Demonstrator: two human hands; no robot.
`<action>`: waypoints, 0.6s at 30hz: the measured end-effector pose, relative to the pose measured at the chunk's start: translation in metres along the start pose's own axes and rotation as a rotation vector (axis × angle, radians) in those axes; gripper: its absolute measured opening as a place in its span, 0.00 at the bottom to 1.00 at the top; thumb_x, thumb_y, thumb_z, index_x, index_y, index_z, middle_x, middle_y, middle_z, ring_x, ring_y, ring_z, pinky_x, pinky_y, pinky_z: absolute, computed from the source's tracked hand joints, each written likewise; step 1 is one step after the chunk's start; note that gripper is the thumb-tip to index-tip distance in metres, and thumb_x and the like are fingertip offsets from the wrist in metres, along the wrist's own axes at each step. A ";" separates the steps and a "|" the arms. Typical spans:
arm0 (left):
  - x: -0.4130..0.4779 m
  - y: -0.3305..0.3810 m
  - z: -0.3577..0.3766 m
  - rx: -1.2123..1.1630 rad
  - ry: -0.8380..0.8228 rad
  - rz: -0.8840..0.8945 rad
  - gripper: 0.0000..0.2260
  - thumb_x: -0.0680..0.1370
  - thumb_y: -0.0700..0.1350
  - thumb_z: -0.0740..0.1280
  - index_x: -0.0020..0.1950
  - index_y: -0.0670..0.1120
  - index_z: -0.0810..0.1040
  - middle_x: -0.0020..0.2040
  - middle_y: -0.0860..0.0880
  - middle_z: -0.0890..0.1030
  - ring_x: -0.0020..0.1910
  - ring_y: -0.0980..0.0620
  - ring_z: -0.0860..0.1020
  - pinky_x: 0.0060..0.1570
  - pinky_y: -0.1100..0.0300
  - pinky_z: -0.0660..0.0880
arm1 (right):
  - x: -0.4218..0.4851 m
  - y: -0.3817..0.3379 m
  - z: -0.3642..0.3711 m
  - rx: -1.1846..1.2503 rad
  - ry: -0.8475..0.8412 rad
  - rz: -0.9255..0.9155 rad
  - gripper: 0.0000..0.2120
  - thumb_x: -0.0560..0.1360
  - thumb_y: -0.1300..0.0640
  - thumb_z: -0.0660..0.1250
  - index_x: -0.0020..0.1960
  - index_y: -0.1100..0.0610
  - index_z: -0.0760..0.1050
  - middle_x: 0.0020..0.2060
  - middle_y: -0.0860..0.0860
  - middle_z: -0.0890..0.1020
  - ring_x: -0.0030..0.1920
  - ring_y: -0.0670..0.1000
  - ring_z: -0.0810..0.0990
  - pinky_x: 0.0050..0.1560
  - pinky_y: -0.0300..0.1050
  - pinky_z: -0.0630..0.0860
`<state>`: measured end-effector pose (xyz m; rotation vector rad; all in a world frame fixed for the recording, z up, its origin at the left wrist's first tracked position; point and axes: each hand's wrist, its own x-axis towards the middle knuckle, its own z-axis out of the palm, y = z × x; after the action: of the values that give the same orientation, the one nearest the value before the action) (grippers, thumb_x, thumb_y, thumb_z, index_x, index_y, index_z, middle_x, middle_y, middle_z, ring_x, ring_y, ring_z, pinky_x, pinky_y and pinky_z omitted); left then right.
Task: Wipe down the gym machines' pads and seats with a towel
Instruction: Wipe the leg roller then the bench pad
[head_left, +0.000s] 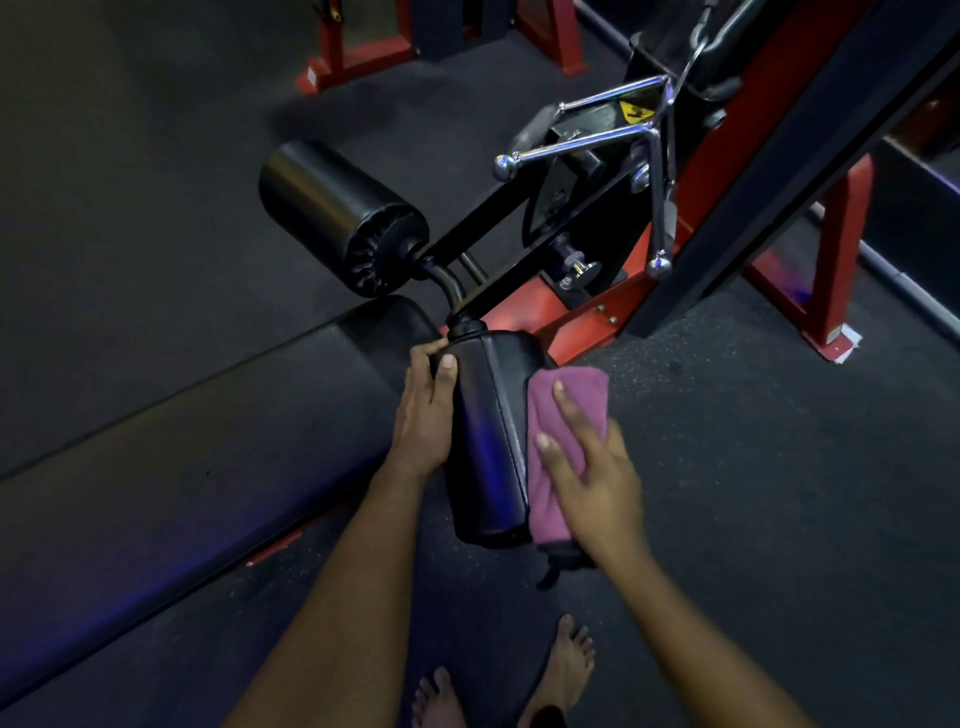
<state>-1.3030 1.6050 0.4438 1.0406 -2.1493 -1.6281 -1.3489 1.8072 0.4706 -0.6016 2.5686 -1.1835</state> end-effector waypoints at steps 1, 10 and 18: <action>0.000 0.000 0.000 -0.015 0.001 0.005 0.15 0.82 0.63 0.51 0.64 0.60 0.66 0.66 0.50 0.74 0.62 0.51 0.74 0.62 0.51 0.70 | -0.011 -0.005 0.001 -0.056 0.011 -0.037 0.25 0.80 0.34 0.60 0.75 0.28 0.60 0.73 0.51 0.69 0.67 0.54 0.73 0.62 0.55 0.77; 0.003 -0.010 -0.004 -0.020 -0.031 -0.029 0.19 0.78 0.70 0.49 0.62 0.63 0.66 0.65 0.49 0.76 0.63 0.48 0.75 0.66 0.42 0.70 | 0.105 -0.042 0.026 -0.247 -0.056 -0.029 0.27 0.78 0.31 0.59 0.75 0.27 0.59 0.74 0.56 0.68 0.69 0.64 0.73 0.64 0.58 0.73; 0.000 0.014 -0.008 0.179 0.073 0.063 0.16 0.85 0.49 0.55 0.72 0.50 0.69 0.70 0.44 0.70 0.68 0.45 0.68 0.70 0.52 0.63 | 0.028 0.002 0.010 0.025 0.000 0.094 0.26 0.78 0.33 0.63 0.75 0.30 0.64 0.72 0.52 0.72 0.70 0.56 0.73 0.65 0.49 0.72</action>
<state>-1.3037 1.6007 0.4592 1.0526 -2.2877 -1.3692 -1.3700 1.7887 0.4610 -0.4704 2.5481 -1.1825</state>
